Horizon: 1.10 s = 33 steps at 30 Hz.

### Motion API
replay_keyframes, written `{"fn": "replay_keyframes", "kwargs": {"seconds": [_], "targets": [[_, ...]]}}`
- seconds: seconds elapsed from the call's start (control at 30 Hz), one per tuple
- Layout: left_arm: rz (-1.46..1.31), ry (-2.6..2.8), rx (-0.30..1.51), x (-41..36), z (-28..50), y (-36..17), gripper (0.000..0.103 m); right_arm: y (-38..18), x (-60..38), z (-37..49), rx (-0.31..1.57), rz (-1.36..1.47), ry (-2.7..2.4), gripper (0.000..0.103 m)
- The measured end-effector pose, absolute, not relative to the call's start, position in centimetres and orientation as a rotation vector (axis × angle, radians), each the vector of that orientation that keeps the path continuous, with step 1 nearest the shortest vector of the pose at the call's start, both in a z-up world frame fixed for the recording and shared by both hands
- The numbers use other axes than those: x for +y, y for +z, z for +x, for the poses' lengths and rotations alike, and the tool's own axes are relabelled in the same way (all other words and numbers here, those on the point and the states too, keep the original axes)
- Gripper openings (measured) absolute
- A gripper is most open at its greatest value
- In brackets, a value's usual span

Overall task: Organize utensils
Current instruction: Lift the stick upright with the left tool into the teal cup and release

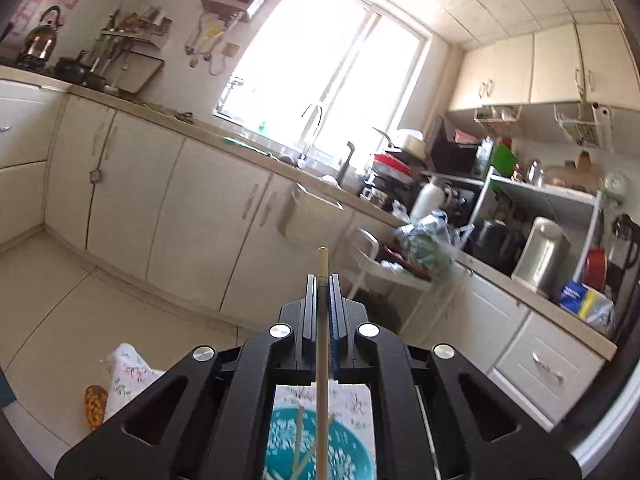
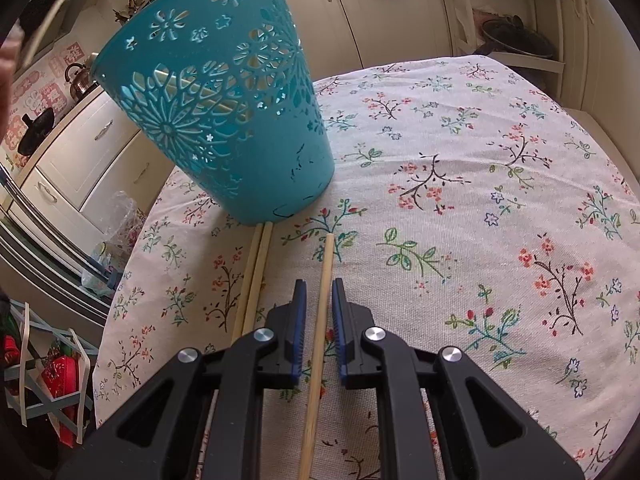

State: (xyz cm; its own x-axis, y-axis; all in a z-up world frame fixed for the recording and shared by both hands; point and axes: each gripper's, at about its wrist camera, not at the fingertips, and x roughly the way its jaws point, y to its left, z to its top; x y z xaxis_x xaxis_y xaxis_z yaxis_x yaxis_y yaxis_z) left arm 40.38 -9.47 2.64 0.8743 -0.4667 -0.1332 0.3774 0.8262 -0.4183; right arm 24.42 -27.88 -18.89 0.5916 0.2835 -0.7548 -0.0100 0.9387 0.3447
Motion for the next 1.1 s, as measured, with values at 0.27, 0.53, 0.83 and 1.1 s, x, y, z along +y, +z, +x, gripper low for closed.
{"fn": "replay_keyframes", "kwargs": {"seconds": [0.27,0.53,0.83,1.1], "targets": [[-0.373,-0.400,0.225,-10.6,42.7,0.2,0.005,-18.9,-28.3,24.5,0.925,0.347,0.182,0.014],[-0.335,-0.388,0.243,-10.9,42.1,-1.5,0.005,-19.0,-28.8,24.3,0.924,0.357,0.186,0.013],[-0.272,-0.407,0.342,-10.5,40.5,-2.8,0.013,-18.9,-28.7,24.3,0.925,0.357,0.185,0.014],[-0.346,-0.227,0.361,-2.1,34.0,-5.7,0.068,-18.6,-28.0,24.4,0.936,0.293,0.178,0.013]]}}
